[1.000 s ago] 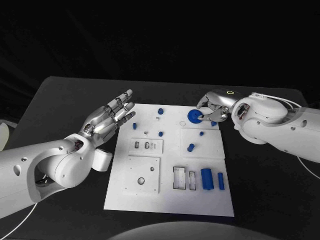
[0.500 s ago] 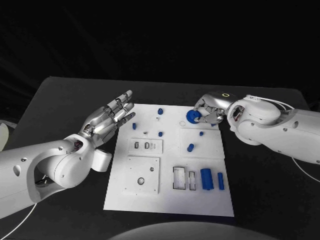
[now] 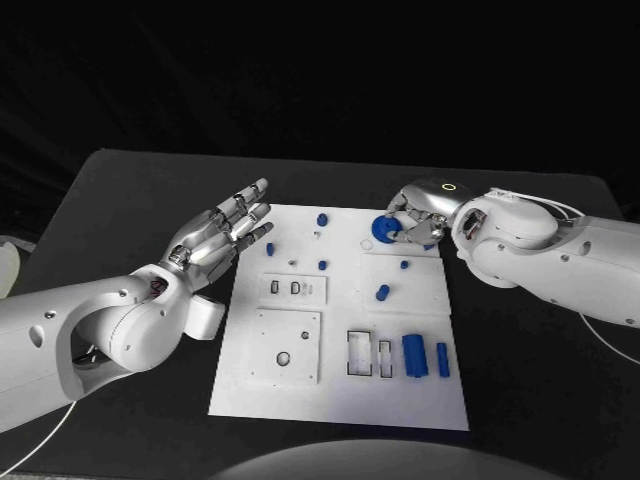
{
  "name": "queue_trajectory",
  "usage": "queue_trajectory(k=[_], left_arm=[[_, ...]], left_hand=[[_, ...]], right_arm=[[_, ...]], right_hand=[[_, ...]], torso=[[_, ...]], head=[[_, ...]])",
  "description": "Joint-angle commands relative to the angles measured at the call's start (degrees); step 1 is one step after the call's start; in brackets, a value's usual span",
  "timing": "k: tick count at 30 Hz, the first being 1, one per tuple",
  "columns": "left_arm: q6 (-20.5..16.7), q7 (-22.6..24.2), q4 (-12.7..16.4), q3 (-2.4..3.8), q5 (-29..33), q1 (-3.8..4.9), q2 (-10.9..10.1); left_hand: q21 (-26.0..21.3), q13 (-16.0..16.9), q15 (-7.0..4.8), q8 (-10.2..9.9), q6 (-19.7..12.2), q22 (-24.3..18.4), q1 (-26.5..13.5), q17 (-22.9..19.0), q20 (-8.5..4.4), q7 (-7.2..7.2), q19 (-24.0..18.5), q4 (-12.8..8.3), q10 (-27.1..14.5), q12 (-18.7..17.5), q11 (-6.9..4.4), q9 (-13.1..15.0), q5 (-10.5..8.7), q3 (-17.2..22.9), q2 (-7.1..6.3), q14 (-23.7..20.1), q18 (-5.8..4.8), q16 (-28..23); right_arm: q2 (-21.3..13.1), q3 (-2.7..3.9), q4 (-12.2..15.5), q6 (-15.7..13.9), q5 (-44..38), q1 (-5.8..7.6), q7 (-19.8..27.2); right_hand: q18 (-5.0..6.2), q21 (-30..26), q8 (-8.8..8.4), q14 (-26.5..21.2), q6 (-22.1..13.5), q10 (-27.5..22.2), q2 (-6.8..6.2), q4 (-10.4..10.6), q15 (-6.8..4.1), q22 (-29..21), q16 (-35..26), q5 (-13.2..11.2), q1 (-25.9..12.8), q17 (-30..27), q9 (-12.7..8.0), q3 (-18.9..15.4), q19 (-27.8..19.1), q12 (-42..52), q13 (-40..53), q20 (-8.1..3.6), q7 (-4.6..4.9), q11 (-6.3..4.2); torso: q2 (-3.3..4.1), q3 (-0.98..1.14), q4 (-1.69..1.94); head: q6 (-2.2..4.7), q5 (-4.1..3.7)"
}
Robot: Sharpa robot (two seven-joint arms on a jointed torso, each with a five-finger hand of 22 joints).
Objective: Assemble the parts on the task board
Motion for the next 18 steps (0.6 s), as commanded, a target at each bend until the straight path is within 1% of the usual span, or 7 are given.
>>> queue_trajectory(k=[1,5,8,10,13,16,18], left_arm=[[1.57,0.08,-0.03,0.01,-0.02,0.01,0.18],[1.66,0.09,-0.08,0.0,-0.01,-0.01,0.2],[1.65,0.12,-0.06,-0.01,-0.01,-0.02,0.12],[1.65,0.12,-0.07,-0.01,0.0,-0.02,0.07],[1.63,0.12,-0.04,-0.02,0.0,-0.03,-0.01],[1.58,0.1,-0.02,-0.02,0.0,-0.03,-0.05],[1.55,0.08,-0.01,-0.03,0.0,-0.03,-0.06]], left_hand=[[-0.15,0.08,0.27,0.28,0.07,0.06,0.38,-0.08,0.6,0.36,0.01,-0.37,-0.08,0.34,0.38,0.07,0.25,0.05,0.28,0.05,0.94,-0.21],[-0.13,0.08,0.33,0.3,0.14,0.08,0.37,-0.08,0.67,0.5,0.04,-0.44,-0.08,0.33,0.47,0.08,0.26,0.13,0.36,0.05,0.95,-0.21],[-0.12,0.08,0.34,0.3,0.15,0.09,0.37,-0.08,0.68,0.52,0.05,-0.45,-0.08,0.34,0.49,0.08,0.26,0.14,0.37,0.05,0.95,-0.21],[-0.11,0.09,0.36,0.31,0.16,0.1,0.37,-0.08,0.7,0.53,0.06,-0.47,-0.07,0.38,0.51,0.08,0.27,0.16,0.39,0.05,0.95,-0.21],[-0.11,0.09,0.38,0.3,0.14,0.1,0.37,-0.08,0.73,0.53,0.07,-0.49,-0.07,0.4,0.54,0.07,0.27,0.18,0.4,0.05,0.95,-0.21],[-0.1,0.1,0.41,0.3,0.12,0.1,0.37,-0.08,0.76,0.54,0.08,-0.51,-0.06,0.42,0.58,0.07,0.27,0.2,0.41,0.05,0.95,-0.21],[-0.1,0.1,0.41,0.3,0.12,0.1,0.37,-0.08,0.76,0.54,0.08,-0.51,-0.06,0.42,0.58,0.07,0.27,0.2,0.41,0.05,0.95,-0.21]], right_arm=[[0.04,-0.49,-0.2,0.94,-2.01,-0.67,0.53],[0.1,-0.48,0.38,-1.21,-2.51,-0.69,1.4],[-0.01,-0.47,1.24,-2.46,-2.49,-0.61,1.9],[-0.11,-0.44,2.05,-3.22,-1.97,-0.37,2.16],[-0.09,-0.38,3.19,-3.8,-0.02,0.42,2.46],[0.32,-0.34,3.88,-3.76,2.23,1.34,2.63],[0.77,-0.32,4.15,-3.55,3.15,1.83,2.72]], right_hand=[[-0.38,-0.17,3.24,5.96,2.15,6.11,0.51,-0.69,-0.36,6.33,-0.07,1.31,0.57,14.74,5.65,0.32,0.13,0.22,15.08,-0.37,-1.05,-0.33],[-0.57,0.34,6.12,6.04,2.54,6.11,0.53,-0.45,-0.61,7.08,0.1,2.77,-0.62,14.98,9.42,0.23,0.66,0.22,15.08,-0.58,-1.74,-0.65],[-0.81,0.99,7.14,6.04,2.52,6.11,0.33,0.05,-0.71,7.91,0.1,4.65,-1.57,14.97,10.97,0.27,1.25,0.22,15.08,-0.67,-1.95,-0.71],[-1.03,1.64,7.68,5.99,2.39,6.11,0.16,0.44,-0.79,8.69,-0.04,6.06,-2.19,14.8,12.01,0.49,1.8,0.22,15.08,-0.75,-2.1,-0.81],[-1.28,2.36,8.13,5.99,2.44,6.11,0.0,0.89,-0.8,9.55,-0.06,7.54,-2.84,14.78,13.01,0.87,2.41,0.22,15.08,-0.78,-2.24,-0.68],[-1.41,2.72,8.28,5.99,2.53,6.11,-0.13,1.32,-0.7,9.99,-0.05,8.78,-3.44,14.8,13.67,1.27,2.71,0.22,15.08,-0.72,-2.16,-0.53],[-1.46,2.87,8.28,5.99,2.55,6.11,-0.16,1.46,-0.67,10.16,-0.06,9.08,-3.64,14.78,13.83,1.39,2.83,0.22,15.08,-0.7,-2.1,-0.45]], torso=[[-0.02,-0.03,-0.03],[-0.05,-0.02,-0.01],[-0.05,-0.02,0.02],[-0.07,-0.01,0.06],[-0.03,-0.01,0.14],[-0.05,-0.06,0.12],[-0.09,-0.1,0.12]], head=[[-0.04,-0.05],[0.07,0.06],[0.1,0.11],[0.07,0.16],[0.04,0.22],[-0.06,0.3],[-0.09,0.32]])
